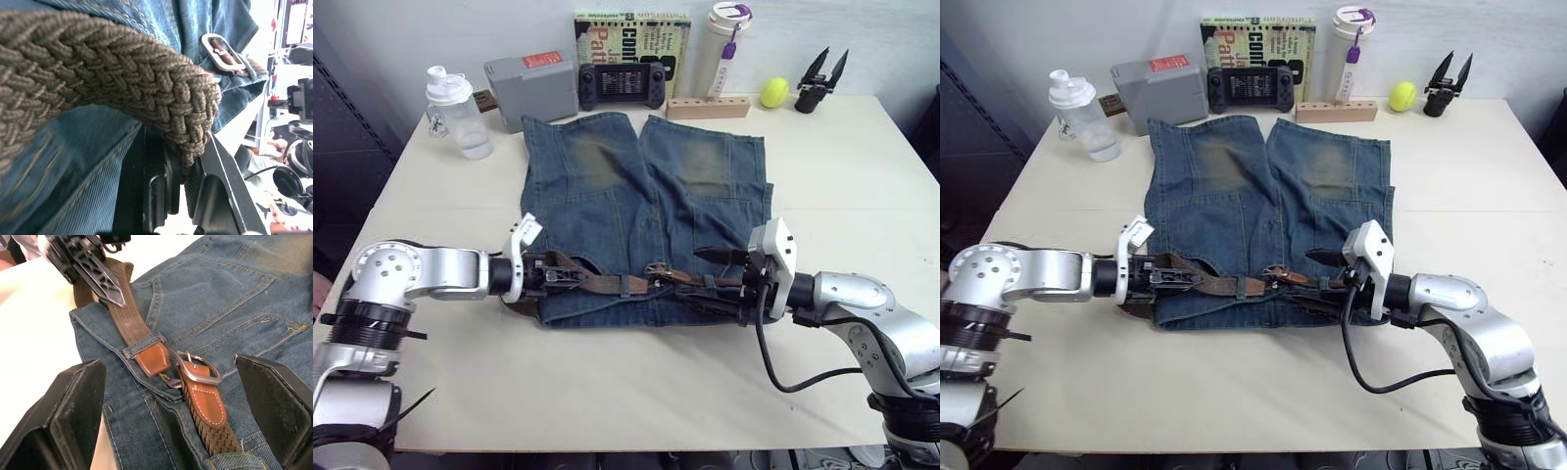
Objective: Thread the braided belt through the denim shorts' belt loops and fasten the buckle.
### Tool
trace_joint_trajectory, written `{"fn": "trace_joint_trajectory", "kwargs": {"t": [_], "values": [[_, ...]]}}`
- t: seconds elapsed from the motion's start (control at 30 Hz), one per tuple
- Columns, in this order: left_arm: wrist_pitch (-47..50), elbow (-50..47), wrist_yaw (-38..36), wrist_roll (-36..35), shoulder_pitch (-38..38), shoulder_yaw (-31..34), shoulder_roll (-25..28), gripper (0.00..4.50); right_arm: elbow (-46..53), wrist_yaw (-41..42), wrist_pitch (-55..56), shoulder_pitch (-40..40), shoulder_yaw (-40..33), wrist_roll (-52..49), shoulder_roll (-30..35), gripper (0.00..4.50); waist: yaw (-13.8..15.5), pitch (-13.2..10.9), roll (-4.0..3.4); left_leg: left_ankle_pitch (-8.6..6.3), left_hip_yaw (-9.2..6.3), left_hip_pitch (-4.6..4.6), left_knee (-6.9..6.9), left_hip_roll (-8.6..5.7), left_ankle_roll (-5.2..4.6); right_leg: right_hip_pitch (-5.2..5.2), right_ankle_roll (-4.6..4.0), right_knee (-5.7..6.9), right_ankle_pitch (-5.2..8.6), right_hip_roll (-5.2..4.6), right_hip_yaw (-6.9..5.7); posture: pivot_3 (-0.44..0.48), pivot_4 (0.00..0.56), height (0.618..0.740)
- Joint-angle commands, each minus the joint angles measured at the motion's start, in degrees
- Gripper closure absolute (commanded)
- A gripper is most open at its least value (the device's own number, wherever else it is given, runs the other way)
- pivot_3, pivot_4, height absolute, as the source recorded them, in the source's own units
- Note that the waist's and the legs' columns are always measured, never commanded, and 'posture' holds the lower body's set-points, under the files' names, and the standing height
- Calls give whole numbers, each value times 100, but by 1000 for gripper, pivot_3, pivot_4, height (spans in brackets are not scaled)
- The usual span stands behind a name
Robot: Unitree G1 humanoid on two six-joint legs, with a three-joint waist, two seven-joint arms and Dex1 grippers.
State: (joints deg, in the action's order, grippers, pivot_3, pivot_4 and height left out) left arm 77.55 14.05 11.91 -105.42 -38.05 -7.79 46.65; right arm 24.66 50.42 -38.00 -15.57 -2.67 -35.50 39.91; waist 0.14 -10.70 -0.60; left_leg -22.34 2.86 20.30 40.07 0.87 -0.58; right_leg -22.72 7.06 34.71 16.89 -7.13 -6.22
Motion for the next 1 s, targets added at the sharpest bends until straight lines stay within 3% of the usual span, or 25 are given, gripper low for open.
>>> {"fn": "trace_joint_trajectory", "kwargs": {"t": [0.03, 0.2, 0.3, 0.43, 0.73, 1.0], "values": [[134, -301, -670, 869, -102, 38, -179, 4500, 248, -9, 59, 38, -128, -76, 64, 32, -7, 0, 0, 0, 1, 0, -1, 0, 0, 0, 1, 0, 0, 0, 0, 0, 150, 731], [-322, -1279, -2285, 2755, 238, -355, -160, 4500, 195, -43, 675, 117, 89, 638, 146, 32, -6, 0, 0, 0, 52, 1, -3, 0, 1, 0, 5, -2, 3, 3, -3, 0, 150, 731], [-948, -1745, -3164, 3882, 464, -741, -104, 4500, -8, -112, 2060, 163, 411, 1834, 271, 32, 1, 0, 0, 1, 61, -1, -5, 1, 2, 0, 7, -6, 4, 4, 0, 0, 150, 731], [-1368, -1850, -3740, 4652, 599, -749, -332, 4500, -204, -59, 3301, 377, 755, 2744, 405, 32, 77, 1, 0, 1, 65, -2, -3, 0, 2, 1, 9, -8, 5, 3, 4, 0, 150, 731], [-1459, -1852, -4235, 5532, 683, -513, -807, 4500, -915, -559, 5522, 29, 1332, 4327, 199, 32, 110, 1, 0, 2, 64, -2, 4, 3, -1, 5, 13, -6, 3, 0, 4, 0, 150, 731], [-1229, -1897, -4415, 5847, 766, -281, -919, 4500, -1454, -669, 5944, -216, 1290, 4612, 268, 32, 104, 1, 1, 3, 59, -2, 4, 4, -2, 6, 13, -5, 3, -2, 1, 0, 150, 731]]}}
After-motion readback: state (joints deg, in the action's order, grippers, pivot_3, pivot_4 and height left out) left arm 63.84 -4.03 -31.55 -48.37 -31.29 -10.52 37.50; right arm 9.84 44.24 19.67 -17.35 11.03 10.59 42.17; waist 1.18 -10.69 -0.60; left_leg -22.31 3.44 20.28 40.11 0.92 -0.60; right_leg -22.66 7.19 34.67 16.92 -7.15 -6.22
